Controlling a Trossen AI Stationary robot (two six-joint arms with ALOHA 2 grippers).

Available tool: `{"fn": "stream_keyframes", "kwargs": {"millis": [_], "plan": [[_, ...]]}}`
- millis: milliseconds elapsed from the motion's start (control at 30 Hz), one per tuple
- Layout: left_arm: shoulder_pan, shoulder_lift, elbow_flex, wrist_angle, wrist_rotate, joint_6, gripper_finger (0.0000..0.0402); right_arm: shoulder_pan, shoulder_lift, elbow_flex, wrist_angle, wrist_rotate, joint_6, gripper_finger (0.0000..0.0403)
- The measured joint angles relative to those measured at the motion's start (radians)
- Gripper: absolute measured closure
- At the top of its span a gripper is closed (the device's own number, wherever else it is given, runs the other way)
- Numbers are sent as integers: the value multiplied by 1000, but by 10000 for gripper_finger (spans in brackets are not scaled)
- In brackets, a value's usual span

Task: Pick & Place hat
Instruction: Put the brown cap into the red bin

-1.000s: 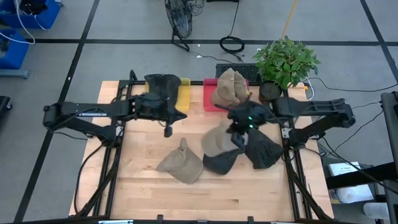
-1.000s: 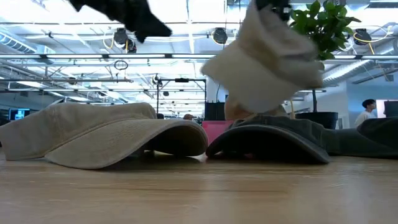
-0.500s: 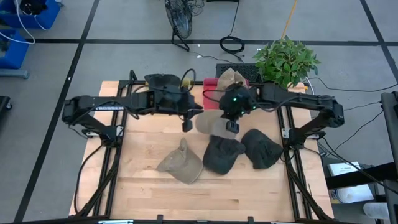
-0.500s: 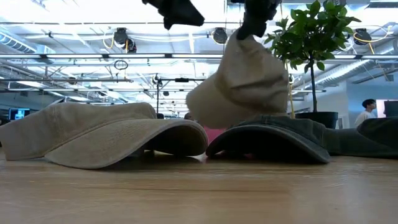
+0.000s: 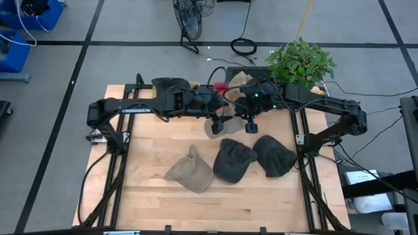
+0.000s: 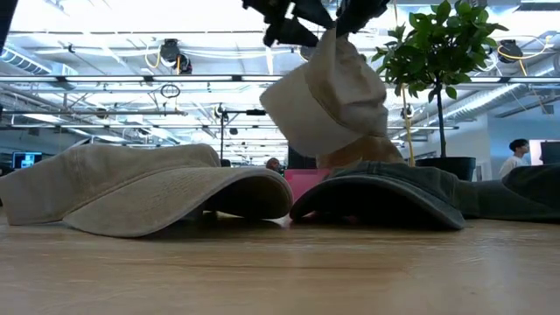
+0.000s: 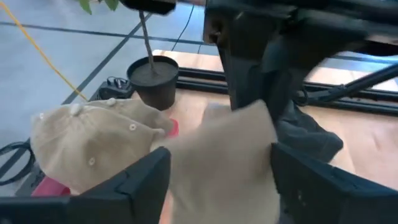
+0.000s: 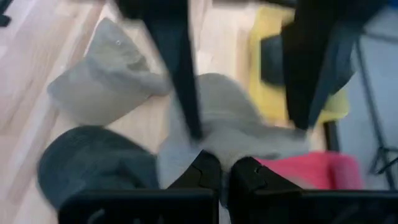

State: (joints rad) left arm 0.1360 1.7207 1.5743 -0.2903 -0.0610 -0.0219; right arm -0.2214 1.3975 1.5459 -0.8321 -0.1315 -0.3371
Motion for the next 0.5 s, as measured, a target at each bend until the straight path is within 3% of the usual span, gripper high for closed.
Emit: {"fn": "stream_keyframes", "kwargs": {"millis": [267, 400, 500], "plan": [[-6, 81, 41, -44, -38, -79, 94, 6, -24, 1, 96, -4, -46, 403], [-16, 89, 42, -64, -43, -100, 118, 12, -31, 0, 119, -22, -44, 403], [-24, 89, 41, -53, -44, -102, 158, 14, -33, 0, 128, -68, -39, 403]]}}
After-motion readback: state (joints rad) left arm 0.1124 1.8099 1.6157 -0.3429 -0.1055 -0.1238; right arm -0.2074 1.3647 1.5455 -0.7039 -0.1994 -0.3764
